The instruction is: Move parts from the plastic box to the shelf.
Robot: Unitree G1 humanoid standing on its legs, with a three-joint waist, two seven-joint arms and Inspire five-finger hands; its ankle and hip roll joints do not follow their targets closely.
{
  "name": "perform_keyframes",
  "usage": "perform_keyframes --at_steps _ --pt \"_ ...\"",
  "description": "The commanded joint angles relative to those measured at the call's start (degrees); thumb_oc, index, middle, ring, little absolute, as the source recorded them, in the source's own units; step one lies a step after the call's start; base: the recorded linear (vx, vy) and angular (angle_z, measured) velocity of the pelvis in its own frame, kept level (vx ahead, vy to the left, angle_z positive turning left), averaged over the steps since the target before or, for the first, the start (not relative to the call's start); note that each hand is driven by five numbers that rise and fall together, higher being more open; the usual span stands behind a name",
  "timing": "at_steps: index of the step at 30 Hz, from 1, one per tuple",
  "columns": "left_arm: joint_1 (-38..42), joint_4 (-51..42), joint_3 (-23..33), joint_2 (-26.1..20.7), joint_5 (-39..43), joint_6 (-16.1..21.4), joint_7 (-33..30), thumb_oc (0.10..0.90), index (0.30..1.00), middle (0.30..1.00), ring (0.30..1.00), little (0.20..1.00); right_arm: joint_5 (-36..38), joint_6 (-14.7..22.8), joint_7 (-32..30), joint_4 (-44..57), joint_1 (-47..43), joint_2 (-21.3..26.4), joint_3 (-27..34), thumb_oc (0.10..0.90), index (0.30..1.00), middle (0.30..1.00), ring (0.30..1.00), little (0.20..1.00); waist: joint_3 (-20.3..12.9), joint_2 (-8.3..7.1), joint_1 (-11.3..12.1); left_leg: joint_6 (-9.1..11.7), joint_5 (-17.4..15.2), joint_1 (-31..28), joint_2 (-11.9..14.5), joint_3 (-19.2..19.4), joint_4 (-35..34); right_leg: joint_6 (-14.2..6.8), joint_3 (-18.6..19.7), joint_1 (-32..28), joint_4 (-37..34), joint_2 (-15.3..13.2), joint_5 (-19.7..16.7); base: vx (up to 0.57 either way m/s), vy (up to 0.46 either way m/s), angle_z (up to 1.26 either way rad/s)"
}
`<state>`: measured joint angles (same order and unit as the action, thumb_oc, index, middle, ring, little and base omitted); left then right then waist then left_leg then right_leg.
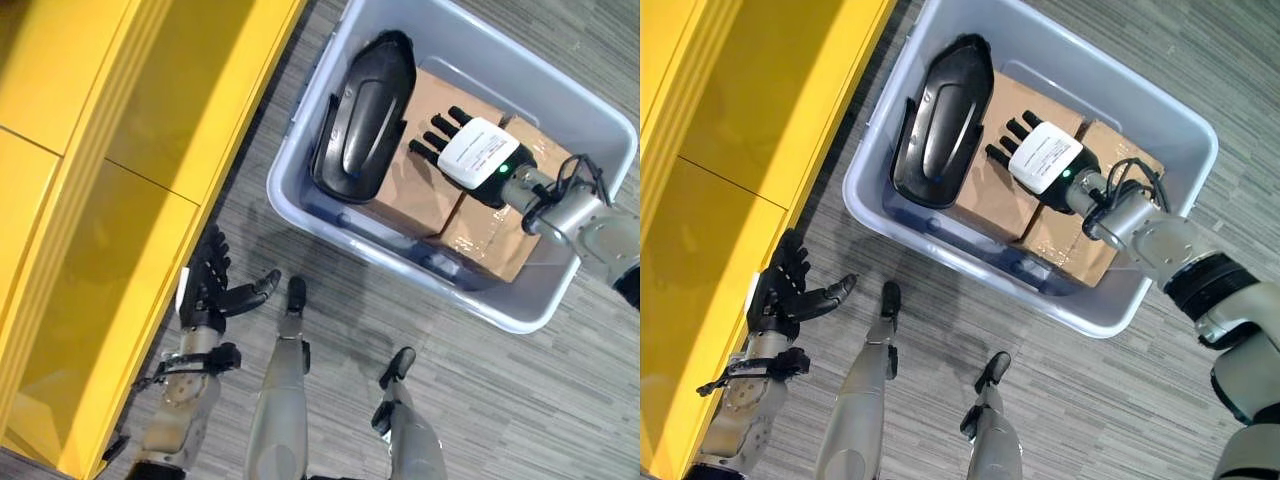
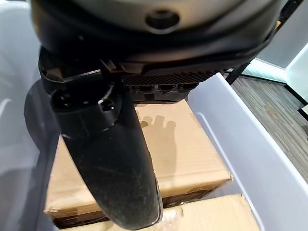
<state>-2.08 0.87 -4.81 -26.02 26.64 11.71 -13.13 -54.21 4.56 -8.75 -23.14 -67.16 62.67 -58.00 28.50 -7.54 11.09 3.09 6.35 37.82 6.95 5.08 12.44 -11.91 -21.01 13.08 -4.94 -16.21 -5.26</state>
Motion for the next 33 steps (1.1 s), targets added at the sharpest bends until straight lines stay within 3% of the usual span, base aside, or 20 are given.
perform_keyframes --at_steps 1,16,33 --pt "-0.6 -6.95 1.52 -1.96 0.05 5.7 -1.02 0.9 1.0 1.0 1.0 1.0 -1.38 -3.17 -3.28 4.51 -10.14 5.79 -0.06 0.9 1.0 1.0 1.0 1.0 -2.28 -0.71 -0.04 6.52 1.29 -1.03 5.62 -0.01 -0.47 -1.07 -0.01 -6.24 0.78 -2.06 -2.59 0.0 0.0 0.0" --pt "-0.04 -8.27 3.68 -1.28 -0.41 5.69 -3.27 0.9 1.0 1.0 1.0 1.0 -2.33 -4.35 -5.39 14.33 -11.59 7.19 6.12 0.9 1.0 1.0 1.0 1.0 -1.8 -2.31 -0.59 6.02 0.45 0.05 5.01 -0.1 0.04 -1.26 -0.17 -6.22 0.28 -1.47 -3.24 0.0 -0.001 0.01" --pt "0.02 -8.64 4.21 -2.0 -1.12 6.05 -4.24 0.9 1.0 1.0 1.0 1.0 -1.76 -4.25 -5.15 10.66 -14.38 3.73 3.19 0.9 1.0 1.0 1.0 1.0 0.04 -2.48 0.43 5.78 0.66 1.71 4.43 -0.44 -0.53 -1.47 -0.42 -5.26 0.06 -0.97 -3.92 0.0 -0.002 0.01"
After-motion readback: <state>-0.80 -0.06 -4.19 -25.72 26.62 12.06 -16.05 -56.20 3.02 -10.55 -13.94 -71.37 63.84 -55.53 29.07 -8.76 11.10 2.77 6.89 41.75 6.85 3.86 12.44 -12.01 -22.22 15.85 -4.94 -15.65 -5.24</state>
